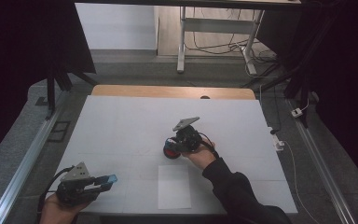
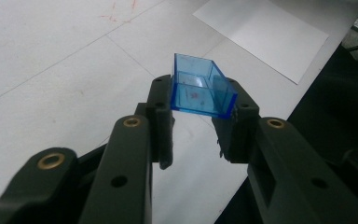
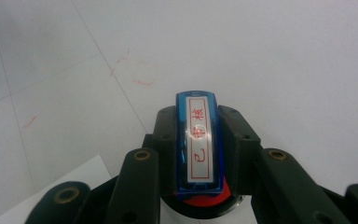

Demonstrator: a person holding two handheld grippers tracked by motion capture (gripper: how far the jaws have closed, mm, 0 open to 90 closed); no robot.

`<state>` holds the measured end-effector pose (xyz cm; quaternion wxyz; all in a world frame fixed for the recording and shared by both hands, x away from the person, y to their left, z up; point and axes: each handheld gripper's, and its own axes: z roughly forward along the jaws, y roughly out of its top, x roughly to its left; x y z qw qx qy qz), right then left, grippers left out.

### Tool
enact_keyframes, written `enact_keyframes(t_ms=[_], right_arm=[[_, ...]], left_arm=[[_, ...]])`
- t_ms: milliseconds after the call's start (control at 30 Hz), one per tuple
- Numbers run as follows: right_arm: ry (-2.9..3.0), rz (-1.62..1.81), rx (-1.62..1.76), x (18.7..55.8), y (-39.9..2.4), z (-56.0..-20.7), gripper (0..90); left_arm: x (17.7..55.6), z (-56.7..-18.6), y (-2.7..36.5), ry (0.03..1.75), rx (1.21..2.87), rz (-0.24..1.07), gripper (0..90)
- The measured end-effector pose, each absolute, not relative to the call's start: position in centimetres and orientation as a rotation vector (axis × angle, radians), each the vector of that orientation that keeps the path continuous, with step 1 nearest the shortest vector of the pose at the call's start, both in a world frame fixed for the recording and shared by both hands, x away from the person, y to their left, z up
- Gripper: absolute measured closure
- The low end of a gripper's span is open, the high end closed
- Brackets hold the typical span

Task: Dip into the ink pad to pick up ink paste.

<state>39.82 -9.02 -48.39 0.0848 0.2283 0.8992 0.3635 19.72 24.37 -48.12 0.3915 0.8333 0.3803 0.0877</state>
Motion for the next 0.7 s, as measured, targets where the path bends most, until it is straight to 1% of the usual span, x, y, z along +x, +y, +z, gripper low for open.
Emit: enact_keyframes(t_ms=[333, 700], right_arm=[[2.678, 1.123, 0.648, 39.5, -9.7, -47.5, 69.8], [2.689, 1.158, 0.568, 38.0, -10.4, -46.3, 69.8]], left_arm=[[19.7, -48.1, 24.5, 0.965, 2.111, 0.218, 68.7], [19.7, -48.1, 24.5, 0.964, 2.110, 0.219, 68.7]])
